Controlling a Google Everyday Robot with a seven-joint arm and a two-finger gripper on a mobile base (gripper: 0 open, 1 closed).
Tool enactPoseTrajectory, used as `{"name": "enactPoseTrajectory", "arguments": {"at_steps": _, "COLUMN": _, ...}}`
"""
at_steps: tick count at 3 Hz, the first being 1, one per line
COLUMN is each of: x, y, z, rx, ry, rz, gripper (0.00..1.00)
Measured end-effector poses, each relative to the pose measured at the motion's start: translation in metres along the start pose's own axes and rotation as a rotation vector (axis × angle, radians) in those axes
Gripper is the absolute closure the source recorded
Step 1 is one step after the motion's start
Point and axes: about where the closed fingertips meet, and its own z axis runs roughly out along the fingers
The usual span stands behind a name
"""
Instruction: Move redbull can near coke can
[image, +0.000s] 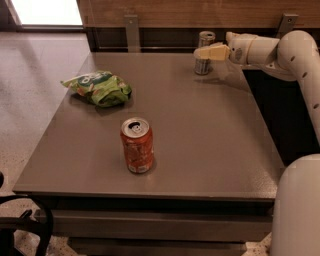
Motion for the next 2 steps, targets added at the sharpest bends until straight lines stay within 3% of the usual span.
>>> {"name": "enactPoseTrajectory", "arguments": {"at_steps": 1, "x": 0.0016, "y": 0.0017, "z": 0.0047, "rx": -0.010, "ry": -0.003, "rz": 0.004, "gripper": 0.12}}
{"name": "enactPoseTrajectory", "arguments": {"at_steps": 2, "x": 0.0023, "y": 0.0037, "z": 0.0080, "rx": -0.015, "ry": -0.003, "rz": 0.006, "gripper": 0.36}}
